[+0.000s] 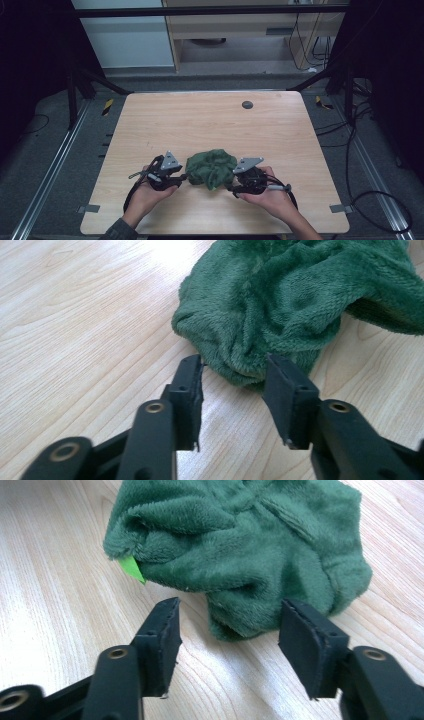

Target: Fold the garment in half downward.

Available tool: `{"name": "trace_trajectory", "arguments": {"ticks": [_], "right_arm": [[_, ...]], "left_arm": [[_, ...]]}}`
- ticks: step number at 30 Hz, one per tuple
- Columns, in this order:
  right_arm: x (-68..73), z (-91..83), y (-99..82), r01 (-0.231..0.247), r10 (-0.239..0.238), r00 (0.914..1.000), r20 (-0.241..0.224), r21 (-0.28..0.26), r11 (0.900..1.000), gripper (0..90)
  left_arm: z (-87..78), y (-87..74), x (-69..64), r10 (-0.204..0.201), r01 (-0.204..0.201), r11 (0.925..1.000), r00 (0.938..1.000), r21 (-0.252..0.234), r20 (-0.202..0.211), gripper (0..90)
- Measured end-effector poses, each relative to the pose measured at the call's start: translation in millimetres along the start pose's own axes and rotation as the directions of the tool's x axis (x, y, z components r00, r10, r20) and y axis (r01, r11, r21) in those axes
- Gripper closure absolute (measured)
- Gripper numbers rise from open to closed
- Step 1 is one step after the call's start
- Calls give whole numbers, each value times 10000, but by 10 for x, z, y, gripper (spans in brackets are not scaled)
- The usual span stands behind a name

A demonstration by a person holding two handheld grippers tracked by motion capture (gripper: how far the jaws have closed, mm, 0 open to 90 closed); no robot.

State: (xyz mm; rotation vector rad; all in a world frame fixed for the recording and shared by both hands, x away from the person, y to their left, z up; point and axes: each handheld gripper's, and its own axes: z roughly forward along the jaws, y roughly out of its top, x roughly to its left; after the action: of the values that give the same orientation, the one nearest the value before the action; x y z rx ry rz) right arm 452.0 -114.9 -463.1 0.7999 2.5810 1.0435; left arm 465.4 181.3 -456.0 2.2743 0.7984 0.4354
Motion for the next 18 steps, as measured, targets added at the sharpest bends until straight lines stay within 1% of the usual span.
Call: {"name": "trace_trajectory", "arguments": {"ticks": [5, 8, 11, 16, 17, 18], "right_arm": [[-1, -16, -32, -33, 32, 9999, 123, 54, 10000, 339], [-5, -35, -47, -33, 33, 9999, 152, -8, 10000, 313], [-7, -56, -59, -59, 59, 9999, 157, 10, 10000, 280], [-30, -97, -84, -161, 162, 9996, 248, -22, 9999, 197], [-44, -103, -92, -239, 240, 9994, 256, -57, 9997, 161], [-61, -109, -97, -336, 335, 9991, 269, 17, 9994, 143]], "left_arm": [[-21, -23, 4, -92, 92, 9999, 9999, 54, -75, 497], [-41, -33, 5, -174, 174, 9998, 9998, 21, -136, 448], [-58, -38, 7, -160, 161, 9999, 9997, 34, -204, 403], [-64, -55, 26, -470, 471, 9988, 9988, 127, -133, 268], [-65, -60, 35, -510, 513, 9986, 9986, 160, -158, 236], [-68, -64, 41, -550, 553, 9983, 9983, 166, -191, 216]]}}
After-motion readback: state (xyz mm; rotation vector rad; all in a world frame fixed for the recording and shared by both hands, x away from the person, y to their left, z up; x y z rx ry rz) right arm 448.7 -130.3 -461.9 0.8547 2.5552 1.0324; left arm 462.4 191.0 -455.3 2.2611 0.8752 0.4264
